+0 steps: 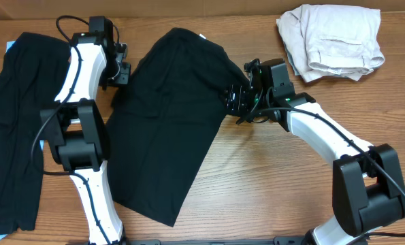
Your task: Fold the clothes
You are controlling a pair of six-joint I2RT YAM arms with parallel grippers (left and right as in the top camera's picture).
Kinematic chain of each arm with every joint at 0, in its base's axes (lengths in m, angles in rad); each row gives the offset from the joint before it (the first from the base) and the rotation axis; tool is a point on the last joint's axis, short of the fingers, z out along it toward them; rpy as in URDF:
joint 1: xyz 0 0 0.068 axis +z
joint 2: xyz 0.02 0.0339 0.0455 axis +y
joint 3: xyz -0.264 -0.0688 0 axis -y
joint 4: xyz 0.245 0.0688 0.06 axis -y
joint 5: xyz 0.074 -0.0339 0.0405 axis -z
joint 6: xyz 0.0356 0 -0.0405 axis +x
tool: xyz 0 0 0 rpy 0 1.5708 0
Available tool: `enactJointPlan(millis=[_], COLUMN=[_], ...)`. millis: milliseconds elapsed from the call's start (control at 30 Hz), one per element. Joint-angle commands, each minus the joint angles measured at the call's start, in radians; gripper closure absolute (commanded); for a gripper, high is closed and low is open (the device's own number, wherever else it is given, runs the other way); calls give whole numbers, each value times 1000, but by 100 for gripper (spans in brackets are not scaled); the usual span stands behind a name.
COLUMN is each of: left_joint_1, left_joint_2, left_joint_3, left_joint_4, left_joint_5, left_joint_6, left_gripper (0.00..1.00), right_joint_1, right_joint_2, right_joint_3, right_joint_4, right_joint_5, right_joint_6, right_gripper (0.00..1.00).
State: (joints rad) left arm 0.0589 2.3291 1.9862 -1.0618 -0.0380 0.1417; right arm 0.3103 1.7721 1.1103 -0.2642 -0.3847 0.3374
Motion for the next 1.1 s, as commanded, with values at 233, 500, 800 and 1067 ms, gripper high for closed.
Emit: enactJointPlan(millis=[233,500,800,1067], left_joint_1=[1,1,3,6], left_joint_2=[22,22,21,21], left_joint_3=[-67,-118,-88,147], left_joint_4=[19,67,117,-3], left_joint_5=[13,31,-21,-55], left_joint_6=[12,13,16,15], left_gripper=[63,85,96,96], right_joint_1=[5,5,5,5], right_joint_2=[5,5,5,5], right_joint_3=[8,8,8,8], right_joint_4=[3,2,5,6], right_joint_5=[11,11,18,18], right_joint_6=[4,4,4,4], right_gripper=[15,15,15,15])
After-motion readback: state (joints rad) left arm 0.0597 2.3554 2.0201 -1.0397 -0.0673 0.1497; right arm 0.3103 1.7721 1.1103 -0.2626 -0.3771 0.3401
